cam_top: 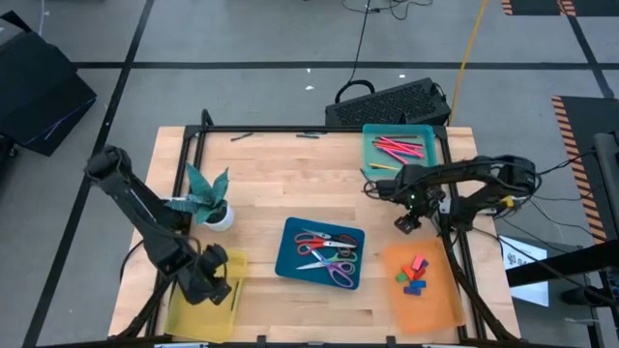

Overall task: Sort crayons/erasers/pens/pencils in bins
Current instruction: Put the green crayons into the yellow bin

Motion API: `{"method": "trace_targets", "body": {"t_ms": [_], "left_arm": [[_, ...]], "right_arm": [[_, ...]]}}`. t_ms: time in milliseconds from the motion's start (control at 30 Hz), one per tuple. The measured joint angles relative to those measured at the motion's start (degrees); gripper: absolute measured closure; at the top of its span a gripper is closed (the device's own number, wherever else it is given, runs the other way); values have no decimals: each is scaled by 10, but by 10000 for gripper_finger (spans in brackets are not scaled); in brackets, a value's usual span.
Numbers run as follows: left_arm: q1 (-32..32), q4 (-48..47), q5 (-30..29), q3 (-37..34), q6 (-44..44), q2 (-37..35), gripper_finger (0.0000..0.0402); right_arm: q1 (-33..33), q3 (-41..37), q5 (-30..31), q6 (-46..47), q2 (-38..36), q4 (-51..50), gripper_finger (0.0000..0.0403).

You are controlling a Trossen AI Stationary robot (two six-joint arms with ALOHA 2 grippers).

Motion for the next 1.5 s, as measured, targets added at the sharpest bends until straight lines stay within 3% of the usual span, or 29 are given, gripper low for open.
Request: {"method": "trace_targets", "body": {"t_ms": [200,333,433,500,600,667,733,867,1000,1167,1367,1500], "left_arm": [[36,-3,-57,43,71,-51,183],[64,-28,-108,63,125,-88,193],[90,-72,-110,80,140,-118,199],[107,-109,-111,93,140,-136,203],[126,-159,-129,111,156,-164,209],[141,-189,-159,123,171,-179,211],[159,-209,-200,133,181,-192,213],[206,-206,-278,151,215,-216,213],[254,-195,-296,175,273,-222,213],[299,-195,-277,206,383,-222,213],[335,-197,-245,226,483,-225,213],[344,-202,-212,227,499,-227,213]], "right_arm": [[87,31,-39,73,-30,-31,188],[147,34,-139,114,-35,-76,188],[184,33,-243,78,-34,-87,188],[194,34,-268,53,-33,-81,188],[181,34,-188,51,-33,-79,188],[157,34,-120,54,-33,-75,188],[123,33,-88,46,-28,-61,188],[52,34,-31,-43,22,-46,188],[-10,41,53,-151,90,-54,188],[-57,35,87,-242,127,-39,188],[-75,27,94,-243,125,-40,188],[-80,16,82,-246,125,-32,181]]}}
